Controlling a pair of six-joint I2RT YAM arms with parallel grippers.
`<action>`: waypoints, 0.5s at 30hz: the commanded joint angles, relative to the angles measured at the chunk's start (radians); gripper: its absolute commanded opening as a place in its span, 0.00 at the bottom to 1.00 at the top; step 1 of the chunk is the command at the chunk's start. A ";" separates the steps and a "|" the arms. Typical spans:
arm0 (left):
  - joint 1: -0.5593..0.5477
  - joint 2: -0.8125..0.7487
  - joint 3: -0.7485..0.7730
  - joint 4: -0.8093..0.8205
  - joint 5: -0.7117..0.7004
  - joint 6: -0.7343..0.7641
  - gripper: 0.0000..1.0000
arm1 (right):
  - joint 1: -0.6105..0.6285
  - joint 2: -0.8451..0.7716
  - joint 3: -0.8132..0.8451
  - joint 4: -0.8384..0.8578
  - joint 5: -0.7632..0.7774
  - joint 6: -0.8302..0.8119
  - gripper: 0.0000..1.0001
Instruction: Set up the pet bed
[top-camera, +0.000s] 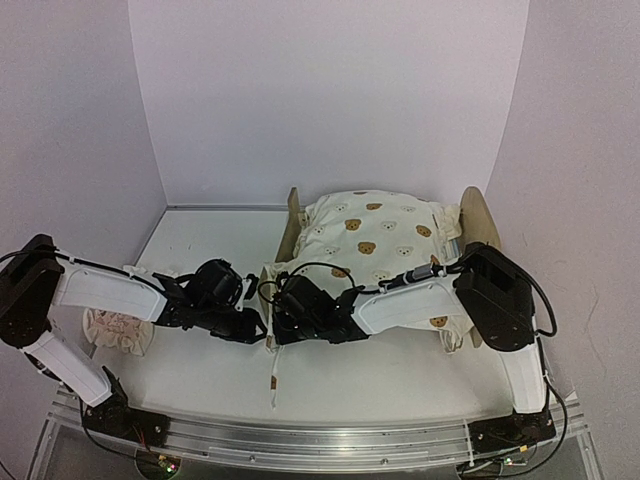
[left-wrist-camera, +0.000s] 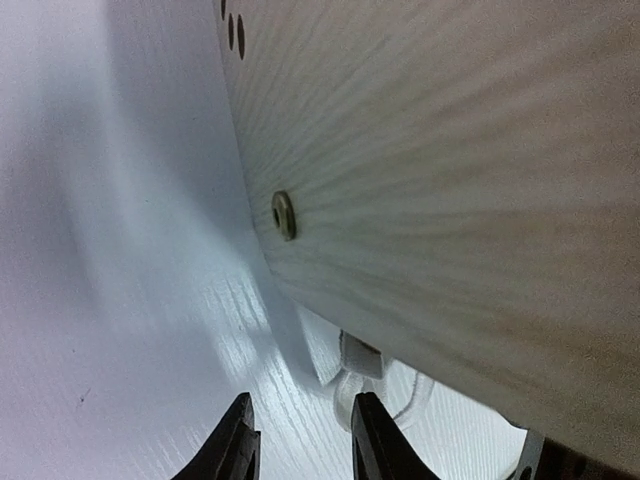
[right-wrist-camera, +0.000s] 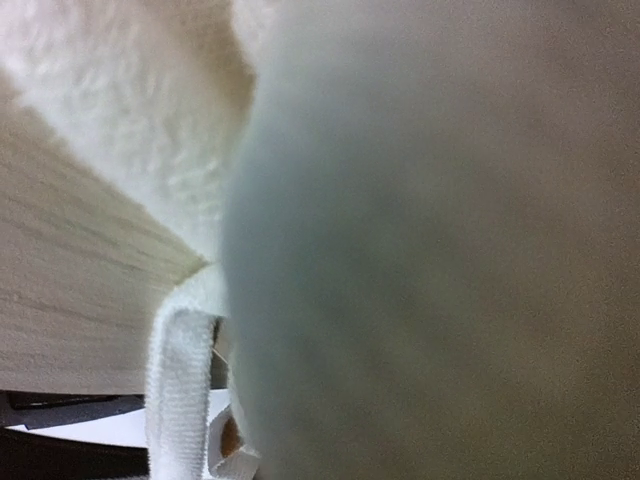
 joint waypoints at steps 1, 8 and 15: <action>0.002 -0.013 -0.013 0.058 0.049 0.025 0.33 | 0.011 0.011 0.031 0.002 0.015 -0.002 0.00; 0.002 0.012 -0.009 0.093 0.072 0.027 0.33 | 0.012 0.006 0.017 0.002 0.013 -0.001 0.00; 0.002 0.023 -0.010 0.129 0.083 0.035 0.40 | 0.011 -0.007 0.006 0.002 0.005 0.000 0.00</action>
